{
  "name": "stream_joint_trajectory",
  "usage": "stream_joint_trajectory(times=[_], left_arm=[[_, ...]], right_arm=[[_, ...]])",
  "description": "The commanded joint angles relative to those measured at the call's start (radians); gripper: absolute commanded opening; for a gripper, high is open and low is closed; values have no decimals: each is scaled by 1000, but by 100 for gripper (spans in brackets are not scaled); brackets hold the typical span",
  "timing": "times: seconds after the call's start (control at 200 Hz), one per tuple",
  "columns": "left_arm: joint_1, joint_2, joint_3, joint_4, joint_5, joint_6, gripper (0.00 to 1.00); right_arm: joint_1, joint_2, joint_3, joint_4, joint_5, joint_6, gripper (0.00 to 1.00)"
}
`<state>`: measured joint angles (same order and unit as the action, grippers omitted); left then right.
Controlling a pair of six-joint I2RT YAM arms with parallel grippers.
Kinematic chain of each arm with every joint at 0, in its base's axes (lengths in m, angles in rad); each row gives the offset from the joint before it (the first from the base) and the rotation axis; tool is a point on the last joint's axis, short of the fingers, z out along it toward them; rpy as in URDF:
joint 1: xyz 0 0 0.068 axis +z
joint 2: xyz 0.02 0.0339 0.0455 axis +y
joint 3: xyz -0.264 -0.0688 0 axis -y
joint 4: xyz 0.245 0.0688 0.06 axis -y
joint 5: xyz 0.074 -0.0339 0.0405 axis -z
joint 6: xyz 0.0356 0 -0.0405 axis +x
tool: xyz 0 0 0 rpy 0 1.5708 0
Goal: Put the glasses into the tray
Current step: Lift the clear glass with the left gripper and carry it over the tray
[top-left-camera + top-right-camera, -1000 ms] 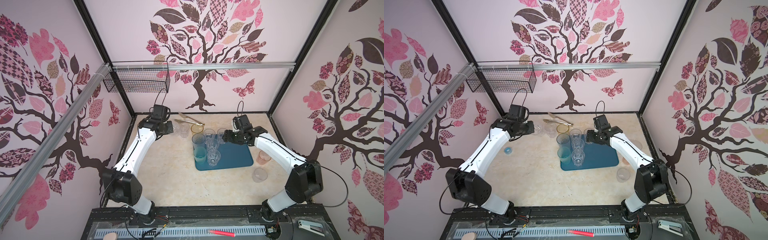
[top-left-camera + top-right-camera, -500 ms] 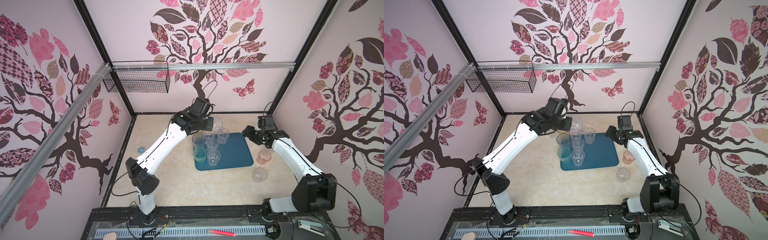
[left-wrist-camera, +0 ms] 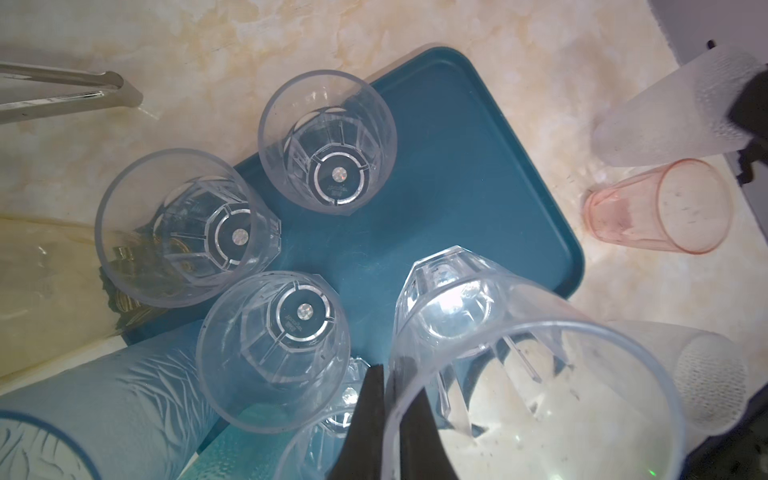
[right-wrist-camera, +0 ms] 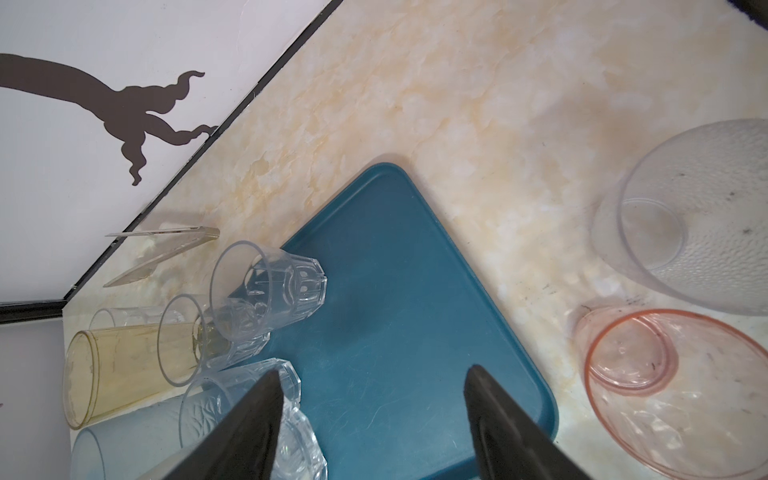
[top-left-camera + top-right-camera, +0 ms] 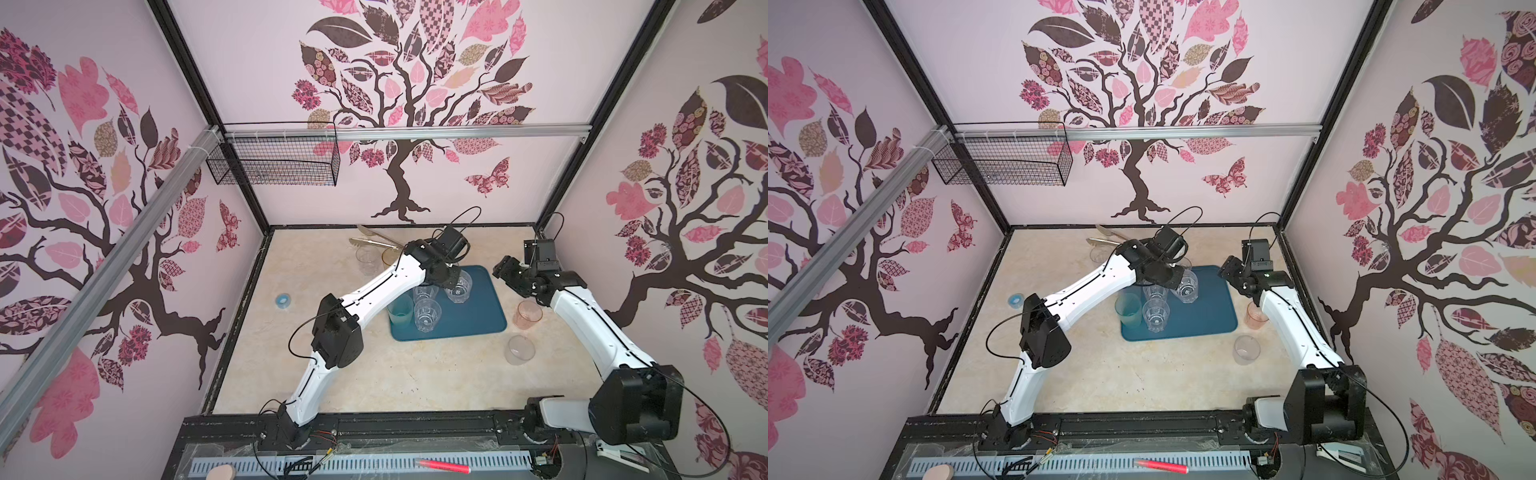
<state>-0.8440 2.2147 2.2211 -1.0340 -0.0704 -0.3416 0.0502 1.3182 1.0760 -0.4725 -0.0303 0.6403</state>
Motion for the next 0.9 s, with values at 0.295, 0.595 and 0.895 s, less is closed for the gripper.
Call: stream_joint_trajectory(times=[0.295,0.595,0.895], left_arm=[[2,163,126,46,-83,48,0],[5,251,213,16,-115,56,0],[6,237,218,-8,-137,58,0]], right_arm=[[-5,-25,3,7,-41,8,71],[-3,-30,-5,4,-43,-7,70],[3,-17,2,11,-51,-13,70]])
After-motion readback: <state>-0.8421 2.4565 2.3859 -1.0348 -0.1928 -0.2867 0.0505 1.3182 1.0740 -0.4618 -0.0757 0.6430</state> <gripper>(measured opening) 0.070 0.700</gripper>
